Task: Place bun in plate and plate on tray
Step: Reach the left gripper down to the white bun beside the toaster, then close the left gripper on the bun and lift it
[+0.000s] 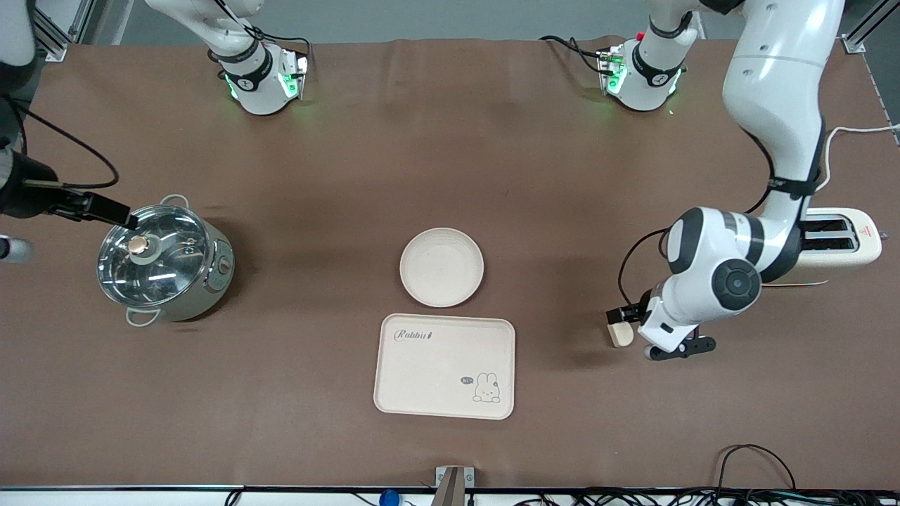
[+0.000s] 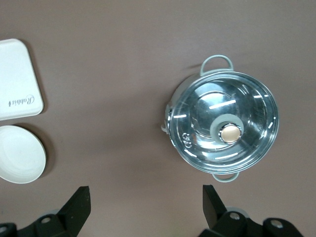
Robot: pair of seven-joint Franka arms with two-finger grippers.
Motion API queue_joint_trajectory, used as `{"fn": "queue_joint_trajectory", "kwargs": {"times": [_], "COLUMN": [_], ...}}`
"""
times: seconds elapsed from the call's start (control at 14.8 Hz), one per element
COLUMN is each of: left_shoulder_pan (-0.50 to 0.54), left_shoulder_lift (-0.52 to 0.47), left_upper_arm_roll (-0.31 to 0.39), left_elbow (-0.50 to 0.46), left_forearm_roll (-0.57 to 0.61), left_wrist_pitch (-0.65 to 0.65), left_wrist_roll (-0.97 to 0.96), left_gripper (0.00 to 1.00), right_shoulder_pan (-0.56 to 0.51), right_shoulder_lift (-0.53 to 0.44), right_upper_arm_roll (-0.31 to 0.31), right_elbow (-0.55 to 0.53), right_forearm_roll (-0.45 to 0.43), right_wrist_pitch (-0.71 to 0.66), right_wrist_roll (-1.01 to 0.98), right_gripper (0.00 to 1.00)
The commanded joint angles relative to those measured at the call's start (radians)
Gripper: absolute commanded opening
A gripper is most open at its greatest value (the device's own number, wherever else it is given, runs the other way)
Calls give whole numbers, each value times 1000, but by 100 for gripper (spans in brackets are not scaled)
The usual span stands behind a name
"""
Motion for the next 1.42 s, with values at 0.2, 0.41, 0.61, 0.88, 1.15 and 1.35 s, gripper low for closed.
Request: {"fn": "queue_joint_trajectory", "kwargs": {"times": [0.2,0.41,0.61,0.88,1.15,1.35], "left_shoulder_pan": [7,10,10,-25,-134,-270], "left_shoulder_lift": [63,94,100,73,54,49], "left_upper_arm_roll": [-2,-2,-2,-11,-17,-18], "left_elbow": [-23,-15,-12,-12,-2,40], "left_forearm_roll": [33,29,18,21,24,21], "left_wrist_pitch": [128,186,201,185,169,169], "left_wrist_roll": [-45,-55,-56,-168,-338,-545], "left_gripper": [82,66,26,14,14,15], "right_shoulder_pan": [-83,1,94,194,321,415], "right_shoulder_lift": [35,91,116,116,116,154], "right_upper_arm_roll": [11,12,12,14,14,14], "right_elbow": [-6,3,-52,-255,-333,-338], "right_forearm_roll": [121,134,152,203,301,302], "right_wrist_pitch": [-19,5,127,310,405,501], "right_wrist_roll": [18,61,68,98,216,299], "right_gripper": [100,100,100,100,100,100]}}
